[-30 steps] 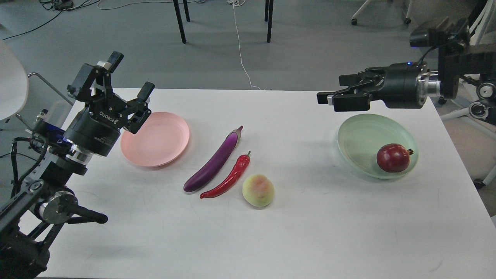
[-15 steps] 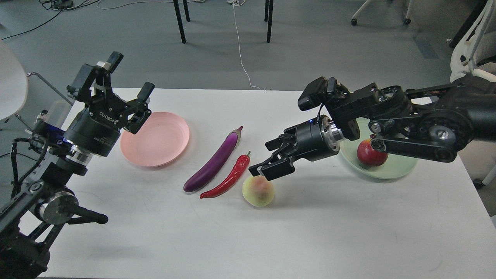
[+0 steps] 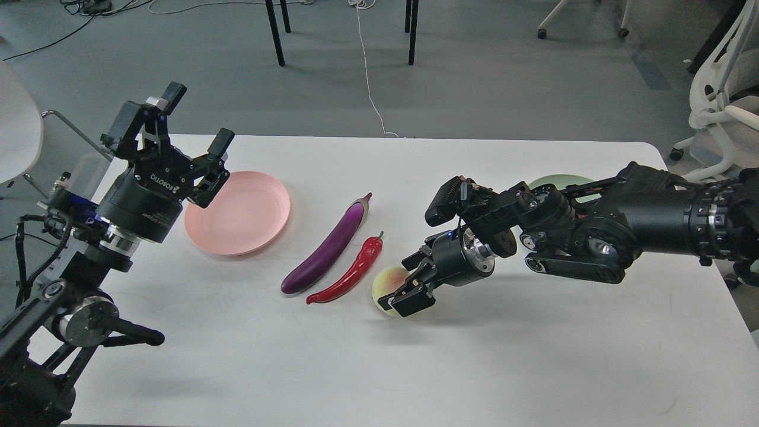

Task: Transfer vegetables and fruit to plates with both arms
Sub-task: 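Grasp the peach with the right gripper, then carry the peach onto the green plate beside the onion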

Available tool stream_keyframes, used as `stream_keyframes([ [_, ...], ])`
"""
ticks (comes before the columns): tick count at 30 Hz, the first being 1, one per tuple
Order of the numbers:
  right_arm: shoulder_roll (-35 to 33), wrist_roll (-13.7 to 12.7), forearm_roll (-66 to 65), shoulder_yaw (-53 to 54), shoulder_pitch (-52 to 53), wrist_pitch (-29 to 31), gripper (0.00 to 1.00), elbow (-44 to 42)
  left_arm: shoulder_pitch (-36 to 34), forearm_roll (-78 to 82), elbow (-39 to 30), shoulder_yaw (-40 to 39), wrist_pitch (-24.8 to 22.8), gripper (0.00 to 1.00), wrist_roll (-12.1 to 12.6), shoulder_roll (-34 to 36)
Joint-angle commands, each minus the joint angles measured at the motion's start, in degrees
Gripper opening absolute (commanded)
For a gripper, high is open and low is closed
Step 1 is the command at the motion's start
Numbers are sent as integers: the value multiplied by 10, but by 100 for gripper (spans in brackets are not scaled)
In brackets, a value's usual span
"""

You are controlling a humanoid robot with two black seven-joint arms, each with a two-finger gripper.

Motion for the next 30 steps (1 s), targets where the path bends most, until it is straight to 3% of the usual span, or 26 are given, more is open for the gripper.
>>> stream_keyframes([
  [1,16,0,-2,-13,-1,-17,98,-17,1,0,0,0,0,98,0,0],
  [8,29,0,-2,-15,-5,-18,96,-24,1,0,0,-1,0,98,0,2],
  [12,29,0,-2,-18,-6,-18,89,-24,1,0,0,-1,0,98,0,2],
  [14,29,0,-2,-25,-6,-18,76,-25,1,0,0,-1,-1,98,0,2],
  [18,28,0,-2,-32,-2,-18,29,-24,1,0,0,-2,-1,98,0,2],
  [25,13,0,2,-17,41,-22,27,-22,1,0,0,-3,-1,98,0,3],
  [30,-47,0,2,24,83,-22,28,-21,1,0,-2,-4,-1,98,0,3],
])
